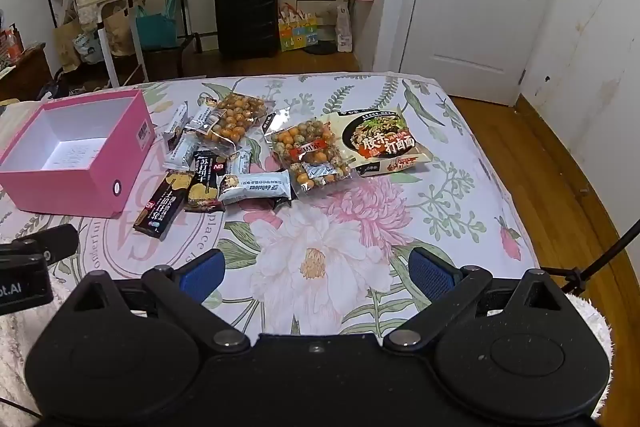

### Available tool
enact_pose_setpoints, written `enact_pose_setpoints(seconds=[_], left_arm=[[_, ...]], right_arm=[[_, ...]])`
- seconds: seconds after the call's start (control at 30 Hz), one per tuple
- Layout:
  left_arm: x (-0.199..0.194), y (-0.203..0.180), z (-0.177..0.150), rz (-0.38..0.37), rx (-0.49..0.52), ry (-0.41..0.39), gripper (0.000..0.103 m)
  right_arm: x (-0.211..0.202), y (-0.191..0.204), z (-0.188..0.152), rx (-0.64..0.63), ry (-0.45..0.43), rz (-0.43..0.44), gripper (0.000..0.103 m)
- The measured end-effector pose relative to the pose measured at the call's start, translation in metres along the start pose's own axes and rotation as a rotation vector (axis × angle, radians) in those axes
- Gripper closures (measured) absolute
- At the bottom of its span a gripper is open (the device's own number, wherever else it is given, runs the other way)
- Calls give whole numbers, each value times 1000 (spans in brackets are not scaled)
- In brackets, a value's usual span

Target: Organize snacks

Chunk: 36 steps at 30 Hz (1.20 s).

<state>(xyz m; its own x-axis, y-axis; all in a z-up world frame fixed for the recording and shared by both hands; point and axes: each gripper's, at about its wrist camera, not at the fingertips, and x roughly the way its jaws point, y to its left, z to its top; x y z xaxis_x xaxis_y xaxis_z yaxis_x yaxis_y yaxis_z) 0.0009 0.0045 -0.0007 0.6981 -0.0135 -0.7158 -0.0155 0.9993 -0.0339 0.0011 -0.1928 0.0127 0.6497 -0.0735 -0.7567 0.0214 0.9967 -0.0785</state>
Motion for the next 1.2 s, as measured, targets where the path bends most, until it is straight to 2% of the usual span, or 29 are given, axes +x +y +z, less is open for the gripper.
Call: enact_pose_setpoints(seconds=[0.1, 0.17, 0.3, 0.7, 0.87, 1.2], left_arm=[[-3, -9, -3, 15, 32, -14, 0], [-5, -2, -6, -8, 7, -17, 0], [-2, -3, -6, 48, 5, -36, 0], [0, 1, -8, 53, -3, -39, 0], [3, -3, -13, 88, 0, -66, 0], [6, -3, -15, 80, -15, -69, 0]], right_arm=[[2, 2, -1, -3, -19, -6, 3], [3, 3, -1, 2, -14, -7, 3], [-1, -3, -2, 9, -8, -7, 3], [-4, 1, -3, -13, -15, -5, 3], [-8, 2, -3, -19, -35, -4, 3], [-10, 6, -5, -35, -64, 0, 3]])
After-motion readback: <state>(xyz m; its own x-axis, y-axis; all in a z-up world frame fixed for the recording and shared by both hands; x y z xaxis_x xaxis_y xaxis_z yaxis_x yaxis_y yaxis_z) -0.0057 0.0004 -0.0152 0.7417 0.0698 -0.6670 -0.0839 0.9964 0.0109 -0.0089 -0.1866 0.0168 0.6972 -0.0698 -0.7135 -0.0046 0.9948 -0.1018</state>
